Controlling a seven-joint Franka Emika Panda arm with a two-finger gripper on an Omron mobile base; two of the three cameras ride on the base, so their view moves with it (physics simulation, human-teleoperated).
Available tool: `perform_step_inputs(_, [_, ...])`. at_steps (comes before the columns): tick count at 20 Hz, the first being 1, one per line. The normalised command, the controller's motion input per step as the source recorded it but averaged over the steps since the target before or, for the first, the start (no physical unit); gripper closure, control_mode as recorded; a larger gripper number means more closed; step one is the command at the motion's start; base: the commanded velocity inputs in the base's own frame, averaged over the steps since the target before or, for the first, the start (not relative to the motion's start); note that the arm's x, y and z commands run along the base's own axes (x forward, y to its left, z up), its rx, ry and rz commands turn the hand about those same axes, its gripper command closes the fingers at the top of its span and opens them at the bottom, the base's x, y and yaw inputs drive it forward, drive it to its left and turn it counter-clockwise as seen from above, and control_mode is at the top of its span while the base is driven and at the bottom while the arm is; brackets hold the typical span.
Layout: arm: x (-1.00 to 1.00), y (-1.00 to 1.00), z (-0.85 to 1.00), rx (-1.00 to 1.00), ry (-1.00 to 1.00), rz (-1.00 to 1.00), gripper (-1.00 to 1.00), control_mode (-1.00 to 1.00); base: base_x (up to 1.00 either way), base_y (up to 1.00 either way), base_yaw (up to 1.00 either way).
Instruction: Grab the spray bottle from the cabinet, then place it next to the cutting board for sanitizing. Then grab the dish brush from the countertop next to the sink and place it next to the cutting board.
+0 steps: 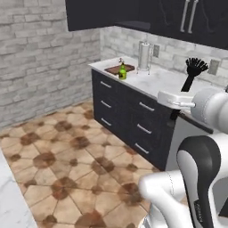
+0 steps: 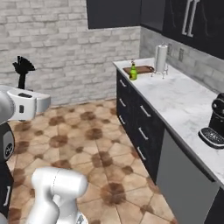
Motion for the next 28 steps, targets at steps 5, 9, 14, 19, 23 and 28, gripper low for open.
perform_step_inputs(5, [0.0, 0.0, 0.0, 0.0, 0.0, 0.0, 1.0, 1.0, 1.0, 0.53, -0.29])
perform_step_inputs(9, [0.0, 0.0, 0.0, 0.0, 0.0, 0.0, 1.0, 1.0, 1.0, 0.44, -0.21])
perform_step_inputs(14, [0.0, 0.0, 0.0, 0.0, 0.0, 0.0, 1.0, 1.0, 1.0, 0.12, -0.19])
perform_step_inputs(19, [0.0, 0.0, 0.0, 0.0, 0.0, 0.0, 1.0, 1.0, 1.0, 0.05, -0.29])
perform_step_inputs(23, [0.0, 0.0, 0.0, 0.0, 0.0, 0.0, 1.0, 1.0, 1.0, 0.08, -0.44])
perform_step_inputs(28, [0.0, 0.0, 0.0, 0.0, 0.0, 0.0, 1.0, 1.0, 1.0, 0.45, -0.5])
